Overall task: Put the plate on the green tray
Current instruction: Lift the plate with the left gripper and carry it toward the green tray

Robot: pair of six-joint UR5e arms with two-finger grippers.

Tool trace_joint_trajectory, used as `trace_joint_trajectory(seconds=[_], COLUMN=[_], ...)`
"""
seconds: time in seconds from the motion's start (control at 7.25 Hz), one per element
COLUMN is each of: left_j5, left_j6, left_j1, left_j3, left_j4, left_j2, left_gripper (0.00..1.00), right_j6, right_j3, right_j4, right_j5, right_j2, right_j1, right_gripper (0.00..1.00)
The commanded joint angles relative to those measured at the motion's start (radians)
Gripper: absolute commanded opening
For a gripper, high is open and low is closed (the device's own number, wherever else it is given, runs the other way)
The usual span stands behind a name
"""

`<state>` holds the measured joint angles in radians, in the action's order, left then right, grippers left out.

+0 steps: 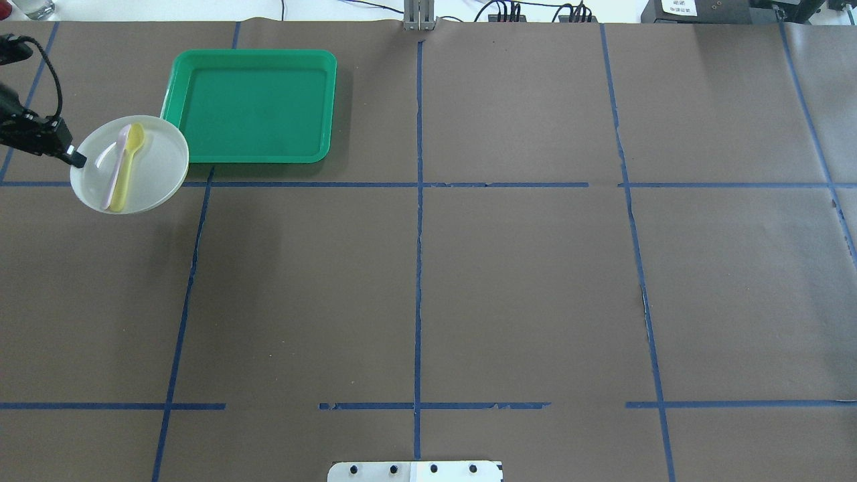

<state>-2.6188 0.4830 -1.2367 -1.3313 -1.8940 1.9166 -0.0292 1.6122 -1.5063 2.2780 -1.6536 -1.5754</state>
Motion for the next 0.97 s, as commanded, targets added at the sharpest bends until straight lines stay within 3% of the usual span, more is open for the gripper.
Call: trace_joint_trajectory(seconds=[0.0,0.41,0.83], left_j5=[0.017,0.061,0.167], left_j6=[0.197,0.551,0.762], left_j1=[0.016,0.071,0.115], left_j3=[0.136,0.357,0.454], left_j4=[-0.019,-0.346,-0.491], left_j2=[0.143,0.232,0.314], left_gripper=[0.0,0.0,0.0], right_j6=[0.0,0.0,0.0], right_j3=[0.0,0.0,0.0], right_j4=[0.0,0.002,0.001], right_j5=[0.0,0.0,0.0], right_j2=[0.0,0.0,-0.002], right_j1=[0.0,0.0,0.0], right_gripper=[1.0,1.0,1.0])
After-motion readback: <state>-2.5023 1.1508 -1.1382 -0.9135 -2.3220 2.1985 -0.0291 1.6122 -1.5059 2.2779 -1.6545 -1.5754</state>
